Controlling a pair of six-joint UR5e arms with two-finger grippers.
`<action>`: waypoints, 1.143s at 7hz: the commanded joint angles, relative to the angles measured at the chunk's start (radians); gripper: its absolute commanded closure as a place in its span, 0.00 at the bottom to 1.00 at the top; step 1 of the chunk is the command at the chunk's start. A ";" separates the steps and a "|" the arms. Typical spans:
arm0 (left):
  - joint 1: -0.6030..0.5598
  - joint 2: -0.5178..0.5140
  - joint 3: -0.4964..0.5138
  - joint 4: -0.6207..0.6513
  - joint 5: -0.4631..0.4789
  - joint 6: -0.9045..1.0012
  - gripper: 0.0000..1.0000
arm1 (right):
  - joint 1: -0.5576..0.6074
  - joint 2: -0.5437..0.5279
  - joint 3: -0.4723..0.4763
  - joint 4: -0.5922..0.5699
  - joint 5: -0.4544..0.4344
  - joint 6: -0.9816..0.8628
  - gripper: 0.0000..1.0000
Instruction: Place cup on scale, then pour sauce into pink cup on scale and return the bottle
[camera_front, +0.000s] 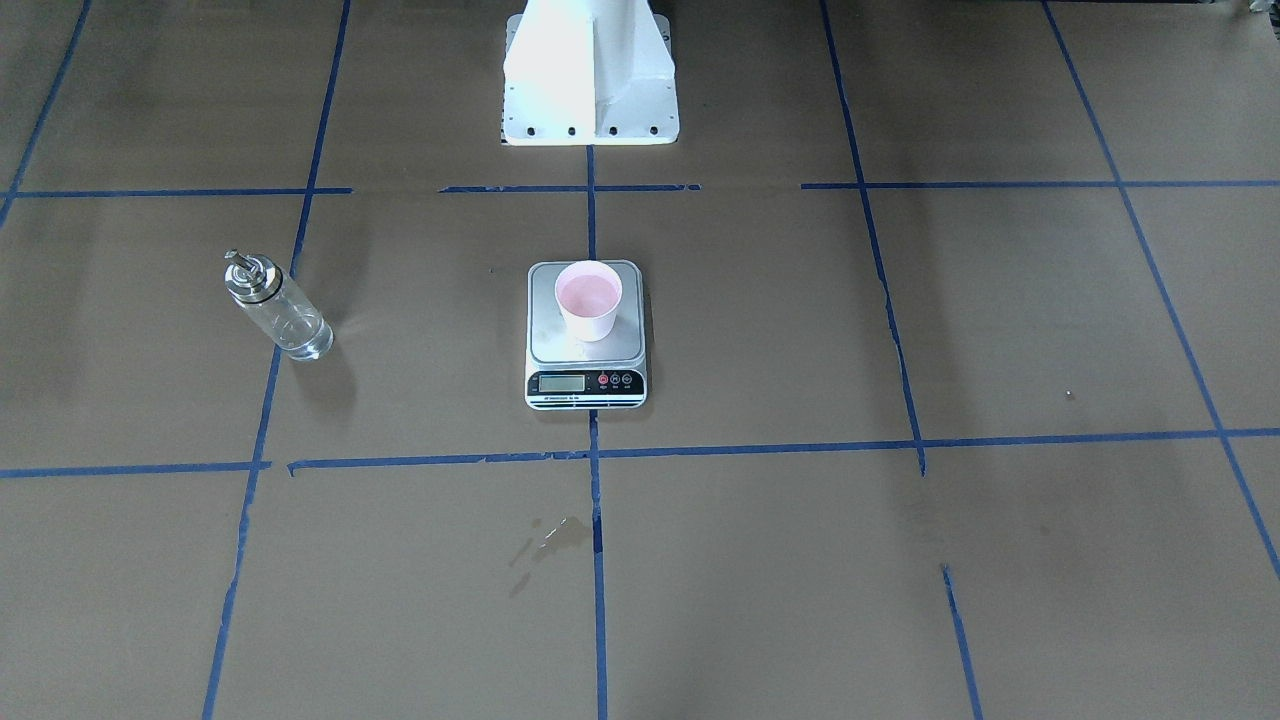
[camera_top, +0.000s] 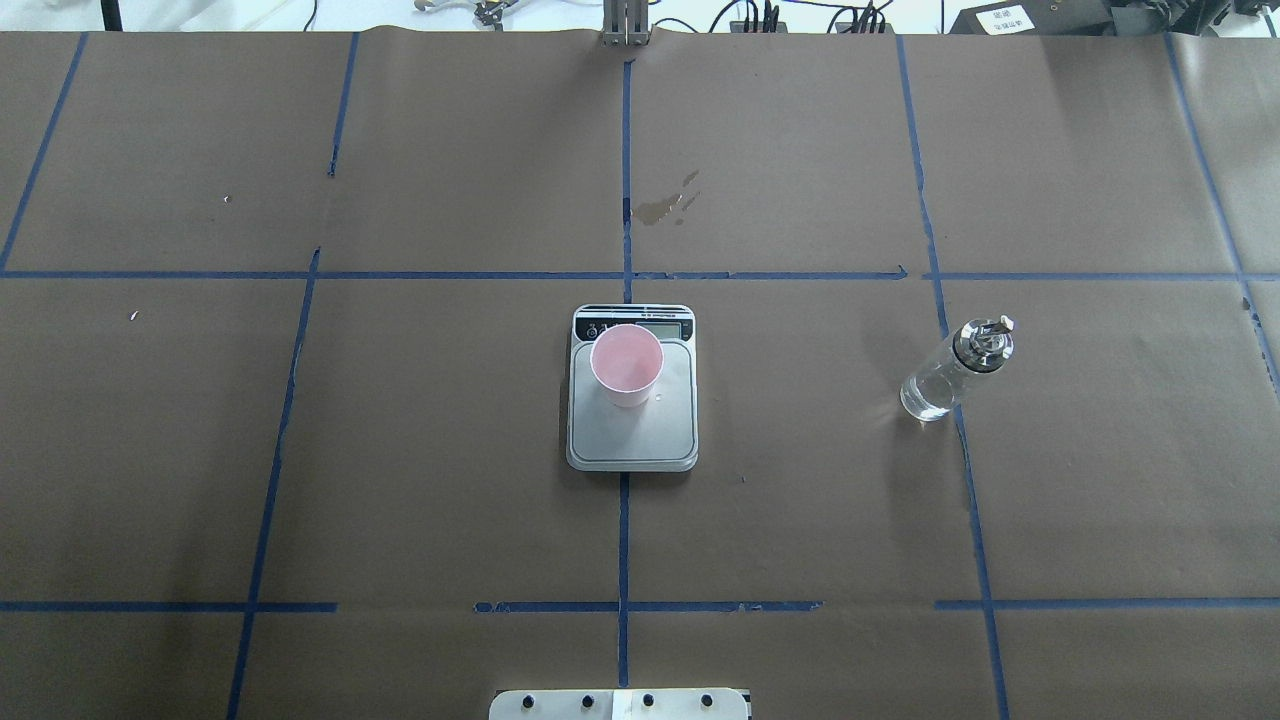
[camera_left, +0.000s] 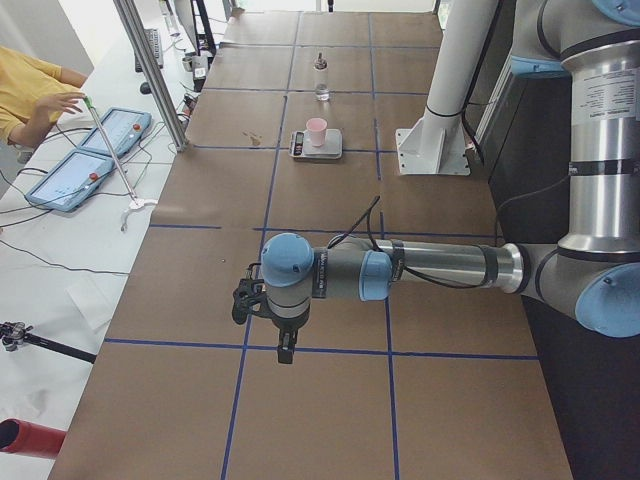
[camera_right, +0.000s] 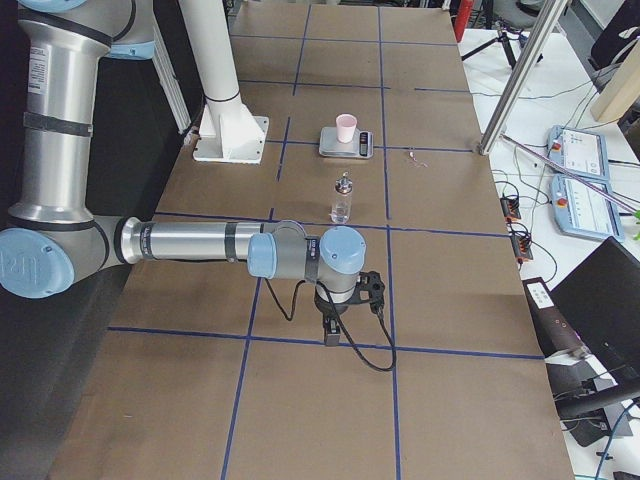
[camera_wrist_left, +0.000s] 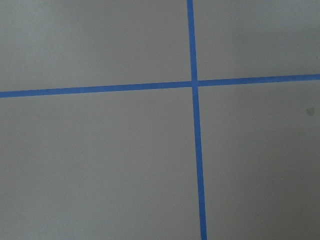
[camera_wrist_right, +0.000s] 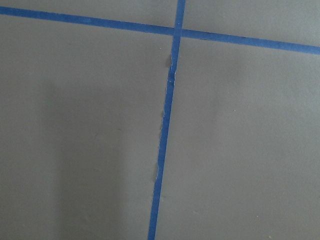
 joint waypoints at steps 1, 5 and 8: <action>0.000 0.000 0.000 0.000 0.000 0.000 0.00 | 0.000 0.000 0.000 -0.001 0.000 0.000 0.00; 0.002 0.023 -0.005 -0.001 0.000 0.000 0.00 | 0.002 -0.005 -0.003 -0.001 -0.002 0.000 0.00; 0.002 0.023 -0.005 -0.001 0.000 0.000 0.00 | 0.002 -0.014 -0.002 0.000 -0.002 0.000 0.00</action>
